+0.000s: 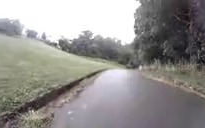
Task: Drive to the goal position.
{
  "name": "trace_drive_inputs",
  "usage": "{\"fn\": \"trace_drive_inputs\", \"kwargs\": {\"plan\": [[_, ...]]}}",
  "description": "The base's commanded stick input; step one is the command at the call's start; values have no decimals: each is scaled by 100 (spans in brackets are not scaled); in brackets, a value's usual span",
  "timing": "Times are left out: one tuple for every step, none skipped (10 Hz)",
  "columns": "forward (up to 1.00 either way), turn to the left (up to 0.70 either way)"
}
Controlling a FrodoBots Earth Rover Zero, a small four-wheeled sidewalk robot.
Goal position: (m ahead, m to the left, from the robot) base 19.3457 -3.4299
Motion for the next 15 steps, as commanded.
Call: {"fn": "trace_drive_inputs", "kwargs": {"plan": [[70,-15],[70,-16],[70,-16],[70,-14],[70,-12],[70,-11],[70,-11],[70,-11],[70,-10],[70,-10],[70,-11],[70,-11],[70,-13],[70,-15],[70,-15]]}}
